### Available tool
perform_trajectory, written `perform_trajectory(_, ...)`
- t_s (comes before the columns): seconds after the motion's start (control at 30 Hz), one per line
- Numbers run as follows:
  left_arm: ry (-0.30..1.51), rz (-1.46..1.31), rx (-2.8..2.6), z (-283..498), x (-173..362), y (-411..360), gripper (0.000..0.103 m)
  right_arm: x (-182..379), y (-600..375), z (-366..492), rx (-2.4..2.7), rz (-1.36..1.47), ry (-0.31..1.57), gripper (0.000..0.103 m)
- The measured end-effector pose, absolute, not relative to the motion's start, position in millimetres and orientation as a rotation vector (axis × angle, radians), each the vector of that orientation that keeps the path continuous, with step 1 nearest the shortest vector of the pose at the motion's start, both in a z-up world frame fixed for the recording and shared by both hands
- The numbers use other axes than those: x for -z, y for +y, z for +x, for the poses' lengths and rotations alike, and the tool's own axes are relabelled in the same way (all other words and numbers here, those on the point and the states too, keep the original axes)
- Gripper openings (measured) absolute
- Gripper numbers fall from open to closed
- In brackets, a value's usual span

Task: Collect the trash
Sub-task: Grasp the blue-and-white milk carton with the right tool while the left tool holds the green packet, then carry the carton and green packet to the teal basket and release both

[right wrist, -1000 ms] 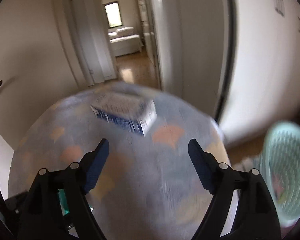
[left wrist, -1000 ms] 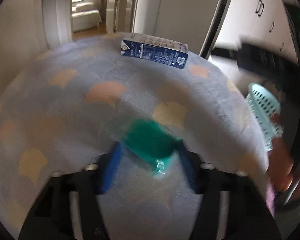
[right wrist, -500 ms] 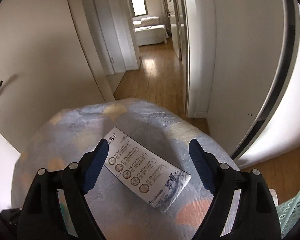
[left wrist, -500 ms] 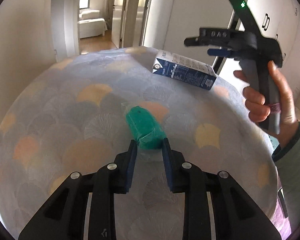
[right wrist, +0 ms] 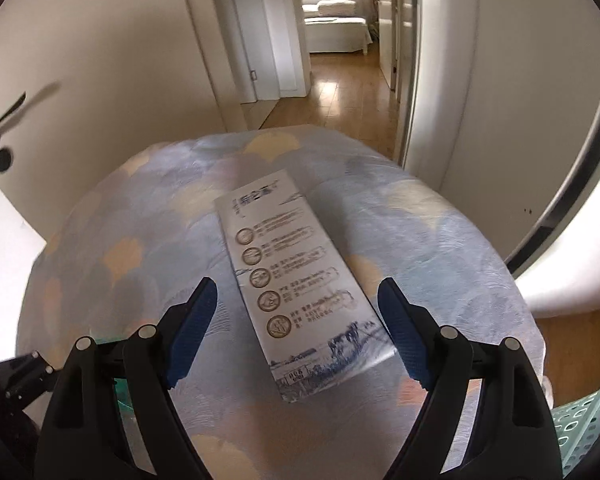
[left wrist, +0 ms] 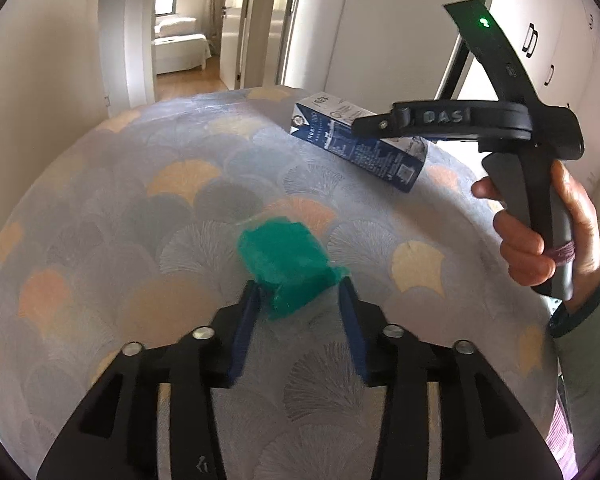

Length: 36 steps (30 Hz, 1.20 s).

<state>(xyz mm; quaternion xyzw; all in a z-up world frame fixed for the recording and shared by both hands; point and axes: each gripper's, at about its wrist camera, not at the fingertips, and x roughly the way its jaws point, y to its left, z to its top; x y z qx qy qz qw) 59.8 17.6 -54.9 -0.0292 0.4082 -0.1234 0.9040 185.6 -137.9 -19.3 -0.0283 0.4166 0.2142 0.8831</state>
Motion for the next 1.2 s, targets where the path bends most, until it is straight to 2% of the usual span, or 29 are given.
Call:
perform_trajectory(0.03, 0.841, -0.058, 0.258, 59.2, 54.0, 17.2, 0.049, 20.6, -133.7, 184.9, -0.43, -0.079, 0.865, 0.078)
perform_trajectory(0.1, 0.836, -0.05, 0.249, 57.9, 52.6, 15.3, 0.061, 25.8, -124.9, 187.0, -0.393, -0.104, 0.868, 0.078)
perform_trajectory(0.17, 0.828, -0.043, 0.238, 55.8, 52.3, 13.0, 0.066, 31.3, -121.7, 189.0, -0.39, -0.077, 0.881, 0.078)
perform_trajectory(0.23, 0.834, -0.032, 0.236, 55.1, 53.0, 10.6, 0.067, 35.2, -120.8, 189.4, -0.363, -0.067, 0.886, 0.078)
perform_trajectory(0.3, 0.842, -0.016, 0.232, 55.3, 52.9, 7.4, 0.067, 40.1, -124.1, 190.4, -0.336, -0.056, 0.898, 0.063)
perform_trajectory(0.37, 0.846, 0.008, 0.23, 54.6, 52.6, 3.5, 0.067, 38.6, -129.9, 186.4, -0.314, -0.049, 0.885, 0.053)
perform_trajectory(0.67, 0.885, 0.062, 0.195, 55.9, 56.8, -12.8, 0.067, 29.1, -159.8, 142.9, -0.272, 0.022, 0.874, 0.052)
perform_trajectory(0.77, 0.887, 0.073, 0.174, 55.9, 57.0, -16.1, 0.064, 25.8, -170.6, 122.7, -0.268, 0.067, 0.862, 0.052)
perform_trajectory(0.83, 0.884, 0.084, 0.158, 55.1, 56.6, -17.0, 0.056, 24.4, -178.2, 108.8, -0.253, 0.088, 0.855, 0.052)
perform_trajectory(0.93, 0.879, 0.099, 0.141, 52.3, 55.3, -18.2, 0.041, 22.0, -188.3, 87.2, -0.222, 0.108, 0.835, 0.052)
perform_trajectory(0.97, 0.878, 0.106, 0.136, 51.5, 54.7, -19.3, 0.031, 21.5, -191.8, 80.9, -0.218, 0.12, 0.83, 0.052)
perform_trajectory(1.0, 0.875, 0.115, 0.133, 51.2, 54.5, -19.7, 0.026, 20.3, -197.0, 71.7, -0.209, 0.133, 0.823, 0.052)
perform_trajectory(1.2, 0.857, 0.089, 0.159, 47.4, 52.3, -16.9, 0.017, 19.0, -221.8, 36.1, -0.168, 0.201, 0.787, 0.052)
